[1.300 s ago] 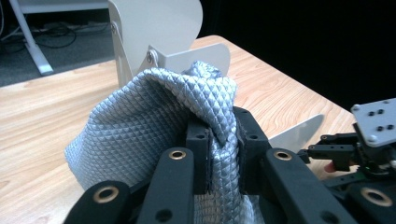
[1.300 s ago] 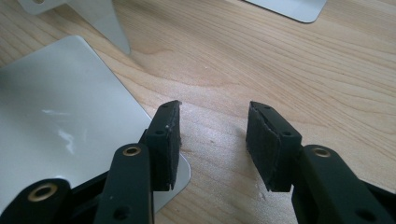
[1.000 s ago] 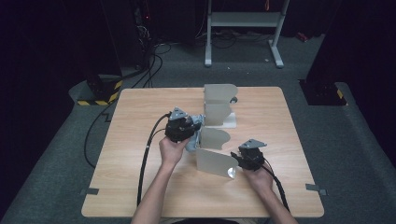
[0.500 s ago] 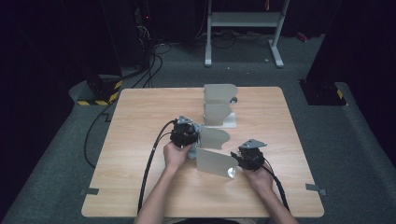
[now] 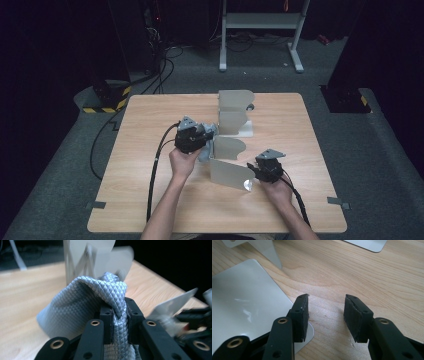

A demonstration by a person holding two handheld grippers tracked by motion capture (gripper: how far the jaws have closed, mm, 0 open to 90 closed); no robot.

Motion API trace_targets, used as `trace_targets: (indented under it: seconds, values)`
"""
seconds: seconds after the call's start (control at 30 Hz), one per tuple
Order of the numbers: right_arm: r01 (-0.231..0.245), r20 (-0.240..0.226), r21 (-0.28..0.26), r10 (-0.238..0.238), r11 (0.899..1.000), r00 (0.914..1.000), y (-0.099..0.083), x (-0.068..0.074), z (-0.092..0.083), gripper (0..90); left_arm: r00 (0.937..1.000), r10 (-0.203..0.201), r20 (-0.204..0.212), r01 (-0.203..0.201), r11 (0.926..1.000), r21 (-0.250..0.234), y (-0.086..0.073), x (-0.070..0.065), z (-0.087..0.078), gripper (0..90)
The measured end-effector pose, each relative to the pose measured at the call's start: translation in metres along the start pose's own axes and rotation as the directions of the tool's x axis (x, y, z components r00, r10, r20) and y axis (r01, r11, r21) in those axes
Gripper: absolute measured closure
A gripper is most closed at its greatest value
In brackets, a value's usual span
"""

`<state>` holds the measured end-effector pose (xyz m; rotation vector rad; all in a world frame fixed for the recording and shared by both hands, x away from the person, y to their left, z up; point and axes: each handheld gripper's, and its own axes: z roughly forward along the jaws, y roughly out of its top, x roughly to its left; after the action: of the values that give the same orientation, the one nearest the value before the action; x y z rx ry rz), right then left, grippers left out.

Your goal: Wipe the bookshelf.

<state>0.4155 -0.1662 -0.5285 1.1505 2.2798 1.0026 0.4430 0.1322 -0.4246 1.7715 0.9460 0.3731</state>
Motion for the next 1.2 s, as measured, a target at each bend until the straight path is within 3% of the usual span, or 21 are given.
trace_targets:
  seconds: [0.17,0.33,0.67,0.93,1.2]
  values:
    - [0.002,0.000,0.000,-0.002,1.000,1.0000,0.000,0.000,0.000,55.6,0.9991,0.038,0.015,-0.037,0.9981,-0.050,0.014,-0.012,-0.011,78.7]
    - [0.000,0.001,0.000,0.000,1.000,1.0000,0.000,0.000,0.000,55.6,0.9984,0.056,0.005,-0.055,0.9972,-0.051,0.019,-0.014,-0.011,78.6]
    - [0.000,0.001,0.000,0.000,1.000,1.0000,0.000,0.000,0.000,55.6,0.9992,0.036,-0.016,-0.035,0.9984,0.044,0.001,-0.002,0.010,78.6]
    - [0.001,0.000,0.000,-0.001,1.000,1.0000,0.000,0.000,0.000,55.6,0.9999,0.008,-0.010,-0.008,0.9977,0.067,-0.009,0.004,0.017,78.5]
    - [0.001,0.001,0.000,-0.001,1.000,1.0000,0.000,0.000,0.000,55.6,0.9998,-0.010,-0.019,0.013,0.9877,0.156,-0.026,0.011,0.035,78.5]
